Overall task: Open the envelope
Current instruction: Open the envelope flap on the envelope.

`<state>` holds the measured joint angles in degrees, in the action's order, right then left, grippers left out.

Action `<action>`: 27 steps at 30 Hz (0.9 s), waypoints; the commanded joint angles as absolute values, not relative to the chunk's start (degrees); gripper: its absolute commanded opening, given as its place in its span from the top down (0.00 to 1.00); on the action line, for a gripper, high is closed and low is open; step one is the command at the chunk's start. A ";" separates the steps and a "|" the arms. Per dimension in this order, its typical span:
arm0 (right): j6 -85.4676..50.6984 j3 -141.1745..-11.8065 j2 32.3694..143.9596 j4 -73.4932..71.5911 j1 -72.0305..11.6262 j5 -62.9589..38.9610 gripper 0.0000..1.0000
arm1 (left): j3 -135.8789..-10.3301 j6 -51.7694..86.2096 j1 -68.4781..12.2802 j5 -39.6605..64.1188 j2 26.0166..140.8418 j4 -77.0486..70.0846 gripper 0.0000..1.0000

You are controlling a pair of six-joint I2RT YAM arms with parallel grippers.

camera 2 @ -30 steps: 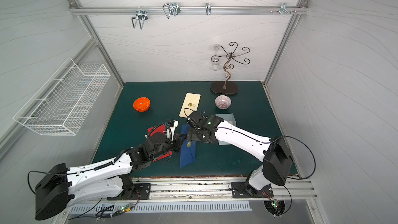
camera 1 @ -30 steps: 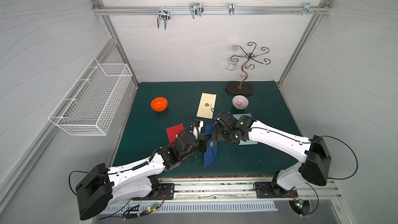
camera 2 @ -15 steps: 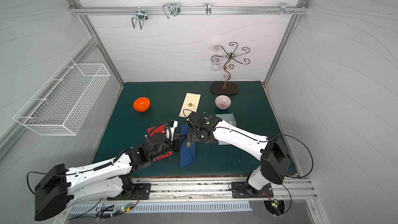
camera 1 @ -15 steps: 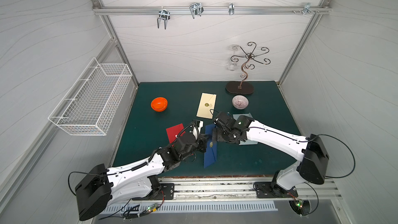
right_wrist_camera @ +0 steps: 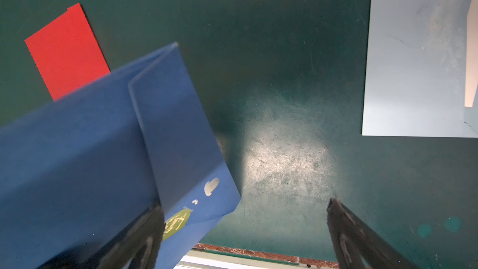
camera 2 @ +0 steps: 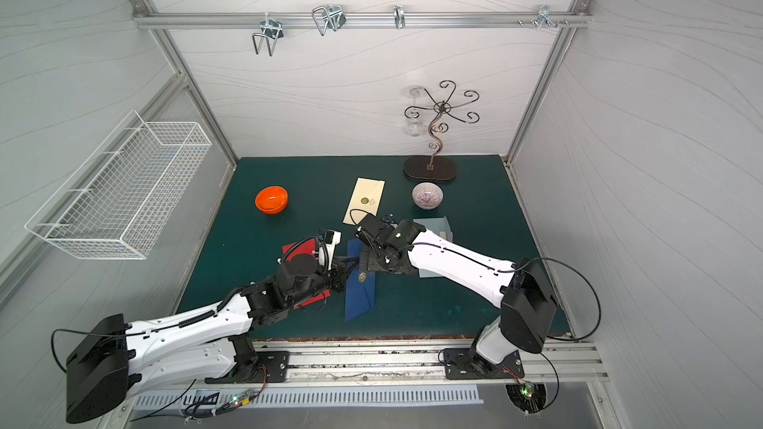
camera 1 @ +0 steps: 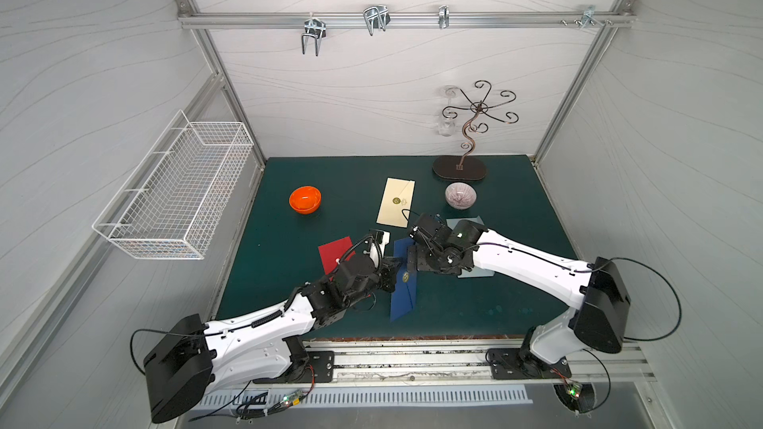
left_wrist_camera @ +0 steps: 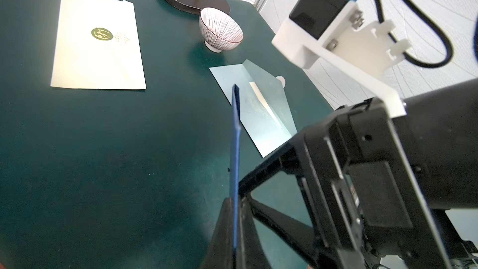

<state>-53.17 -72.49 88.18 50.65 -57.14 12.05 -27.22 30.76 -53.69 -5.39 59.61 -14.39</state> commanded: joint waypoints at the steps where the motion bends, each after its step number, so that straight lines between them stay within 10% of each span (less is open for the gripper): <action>1: -53.66 -73.02 87.17 52.83 -57.15 14.43 0.01 | -28.75 30.59 -53.99 -5.10 59.24 -16.70 1.00; 27: -69.27 -71.63 88.29 50.44 -58.18 14.94 0.01 | -28.85 33.13 -53.97 -5.10 59.54 -18.52 1.00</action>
<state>-67.88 -70.11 86.98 47.18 -57.60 14.33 -27.22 33.12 -53.69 -5.21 60.34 -14.46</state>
